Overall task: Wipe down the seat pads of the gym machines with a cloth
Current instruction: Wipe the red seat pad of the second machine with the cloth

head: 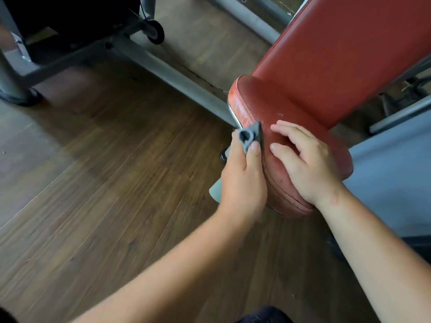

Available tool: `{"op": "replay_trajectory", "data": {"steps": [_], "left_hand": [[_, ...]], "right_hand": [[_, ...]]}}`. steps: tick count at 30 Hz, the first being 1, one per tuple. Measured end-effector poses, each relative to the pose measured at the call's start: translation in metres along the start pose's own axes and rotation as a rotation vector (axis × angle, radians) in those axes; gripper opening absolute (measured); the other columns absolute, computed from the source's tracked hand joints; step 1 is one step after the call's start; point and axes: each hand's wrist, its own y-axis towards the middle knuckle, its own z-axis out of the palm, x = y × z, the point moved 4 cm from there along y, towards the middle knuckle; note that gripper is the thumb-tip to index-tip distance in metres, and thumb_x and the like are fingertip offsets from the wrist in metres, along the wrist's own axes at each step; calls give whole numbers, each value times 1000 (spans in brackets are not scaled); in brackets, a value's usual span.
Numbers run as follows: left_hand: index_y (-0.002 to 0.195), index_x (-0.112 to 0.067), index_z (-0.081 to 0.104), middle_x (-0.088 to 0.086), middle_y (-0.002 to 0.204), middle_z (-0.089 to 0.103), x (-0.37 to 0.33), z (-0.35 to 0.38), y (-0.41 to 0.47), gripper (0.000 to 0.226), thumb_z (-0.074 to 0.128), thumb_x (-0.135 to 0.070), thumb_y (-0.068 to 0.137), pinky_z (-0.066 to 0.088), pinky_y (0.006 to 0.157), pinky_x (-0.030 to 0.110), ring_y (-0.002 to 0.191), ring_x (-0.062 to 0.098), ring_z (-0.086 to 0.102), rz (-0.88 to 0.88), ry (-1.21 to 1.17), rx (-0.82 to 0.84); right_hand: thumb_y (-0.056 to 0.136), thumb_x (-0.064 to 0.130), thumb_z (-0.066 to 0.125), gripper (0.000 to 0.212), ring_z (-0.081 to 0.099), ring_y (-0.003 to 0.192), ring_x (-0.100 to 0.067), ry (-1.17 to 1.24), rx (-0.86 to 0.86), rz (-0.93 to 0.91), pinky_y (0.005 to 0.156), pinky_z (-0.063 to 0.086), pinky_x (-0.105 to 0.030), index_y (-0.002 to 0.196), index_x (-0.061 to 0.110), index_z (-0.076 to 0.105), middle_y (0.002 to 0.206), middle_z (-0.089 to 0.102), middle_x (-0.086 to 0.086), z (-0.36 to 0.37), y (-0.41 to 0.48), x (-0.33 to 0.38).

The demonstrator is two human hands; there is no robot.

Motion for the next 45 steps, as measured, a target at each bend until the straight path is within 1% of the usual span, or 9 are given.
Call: {"op": "replay_trajectory", "data": {"steps": [4,10,14,19,25,31,36,40,45], "left_hand": [[145,-33,51,-13,135,63,-6,1,-30,37,36,-31,111,47,112,43,129,7,58,121,32,16],[142,-33,52,-16,128,66,-6,-4,11,34,36,-31,112,48,110,42,121,2,61,52,57,12],[165,-28,26,-18,169,28,-4,1,-58,53,37,-29,113,23,129,33,153,-8,22,99,77,3],[138,-29,55,-22,117,67,-10,-7,26,32,39,-27,111,48,102,33,109,-11,60,99,140,20],[160,-23,37,-7,160,47,7,-4,-33,52,36,-36,110,32,125,45,150,9,39,194,56,50],[151,-29,47,-13,140,62,-3,-6,26,41,37,-29,111,44,115,39,130,2,56,167,132,18],[162,-25,34,-10,167,37,12,-7,-34,53,36,-35,110,25,129,38,155,2,28,184,60,56],[151,-31,48,-12,142,62,0,-9,32,42,37,-33,111,43,117,45,134,7,56,138,114,75],[161,-24,35,-6,166,39,17,-9,-24,56,37,-43,109,27,128,49,156,14,31,155,15,142]], "right_hand": [[93,42,50,50,45,141,-4,-8,16,-2,115,29,-18,137,25,64,150,54,11,1,1,1],[96,39,53,48,44,142,-4,0,20,-10,118,29,-20,140,22,63,152,53,10,2,0,-1],[91,47,48,56,45,142,-5,-6,22,-35,120,30,-22,138,21,64,151,54,8,3,2,0],[94,44,50,52,43,142,-4,-12,24,-1,118,29,-21,140,23,62,152,53,10,1,1,1],[93,43,49,52,44,141,-4,-36,22,3,114,26,-14,139,24,63,152,52,10,1,1,2],[93,43,51,51,45,141,-5,-16,8,0,118,31,-22,138,22,64,151,54,9,2,0,3],[92,43,52,50,46,139,-5,-28,-8,-6,116,31,-21,136,23,65,149,55,10,2,2,3],[91,42,54,50,46,138,-3,-4,-22,6,116,29,-17,136,22,66,148,56,11,2,1,2],[90,41,53,50,48,137,-5,-13,-31,-14,115,32,-18,134,22,67,147,57,9,3,2,3]]}}
